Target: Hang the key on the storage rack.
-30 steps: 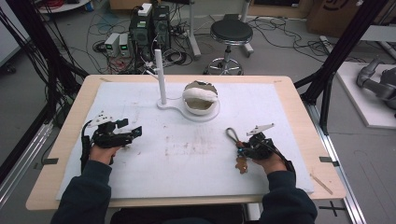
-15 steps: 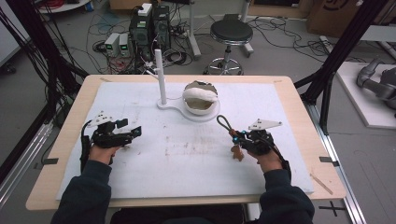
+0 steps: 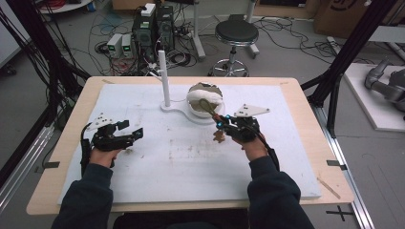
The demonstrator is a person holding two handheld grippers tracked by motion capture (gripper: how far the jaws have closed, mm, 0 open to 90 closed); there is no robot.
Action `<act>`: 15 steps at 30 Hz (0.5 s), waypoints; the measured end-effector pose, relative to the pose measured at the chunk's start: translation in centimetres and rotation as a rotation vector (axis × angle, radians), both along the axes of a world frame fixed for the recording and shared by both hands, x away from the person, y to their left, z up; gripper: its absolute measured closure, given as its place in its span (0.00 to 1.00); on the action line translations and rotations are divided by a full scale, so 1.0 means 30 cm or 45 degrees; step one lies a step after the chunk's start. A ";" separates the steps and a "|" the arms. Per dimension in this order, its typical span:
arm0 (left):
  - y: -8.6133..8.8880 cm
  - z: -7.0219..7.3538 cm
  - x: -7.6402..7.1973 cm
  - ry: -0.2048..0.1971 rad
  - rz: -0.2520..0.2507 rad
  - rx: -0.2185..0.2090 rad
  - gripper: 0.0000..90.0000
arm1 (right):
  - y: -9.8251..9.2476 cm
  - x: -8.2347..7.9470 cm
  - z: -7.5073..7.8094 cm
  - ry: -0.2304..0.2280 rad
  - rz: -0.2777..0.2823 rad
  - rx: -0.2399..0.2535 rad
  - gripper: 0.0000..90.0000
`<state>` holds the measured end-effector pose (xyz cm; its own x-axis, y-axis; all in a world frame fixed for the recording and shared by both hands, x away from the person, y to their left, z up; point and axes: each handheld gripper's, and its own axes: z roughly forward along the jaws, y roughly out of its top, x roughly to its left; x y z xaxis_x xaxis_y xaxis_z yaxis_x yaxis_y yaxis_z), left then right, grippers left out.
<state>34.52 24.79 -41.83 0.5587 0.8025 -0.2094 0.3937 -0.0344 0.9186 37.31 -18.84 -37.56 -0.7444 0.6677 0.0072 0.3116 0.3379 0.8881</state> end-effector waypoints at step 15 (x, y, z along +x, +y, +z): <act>0.020 0.000 0.001 0.002 0.011 -0.014 0.25 | 0.270 0.149 0.129 -0.108 0.077 -0.009 0.88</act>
<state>34.55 25.40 -41.83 0.5515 0.8049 -0.2190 0.3950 -0.0208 0.9184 41.79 -10.75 -33.68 -0.7811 0.6213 -0.0617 0.2144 0.3598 0.9081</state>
